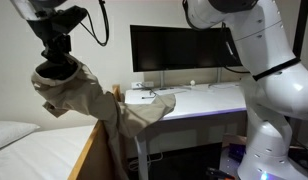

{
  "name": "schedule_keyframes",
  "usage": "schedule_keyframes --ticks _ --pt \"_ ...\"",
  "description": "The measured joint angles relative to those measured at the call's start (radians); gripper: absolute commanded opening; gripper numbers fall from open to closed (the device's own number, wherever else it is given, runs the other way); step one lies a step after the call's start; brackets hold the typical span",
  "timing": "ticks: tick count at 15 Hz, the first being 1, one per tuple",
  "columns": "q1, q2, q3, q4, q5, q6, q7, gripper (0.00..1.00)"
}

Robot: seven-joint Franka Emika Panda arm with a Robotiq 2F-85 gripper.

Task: Take the trousers off of the table and put it on the bed

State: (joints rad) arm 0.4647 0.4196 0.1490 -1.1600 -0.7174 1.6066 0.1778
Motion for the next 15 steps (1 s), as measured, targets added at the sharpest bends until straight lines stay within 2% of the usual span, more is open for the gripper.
schedule_keyframes --ticks 4,8,12,15 --pt "0.082 0.071 -0.005 0.177 -0.117 -0.106 -0.102 0.08" --pt "0.137 0.131 -0.02 0.308 -0.213 -0.131 -0.183 0.08" --pt "0.194 0.16 -0.068 0.409 -0.319 -0.164 -0.199 0.09" --pt "0.242 0.159 -0.113 0.478 -0.387 -0.234 -0.197 0.08"
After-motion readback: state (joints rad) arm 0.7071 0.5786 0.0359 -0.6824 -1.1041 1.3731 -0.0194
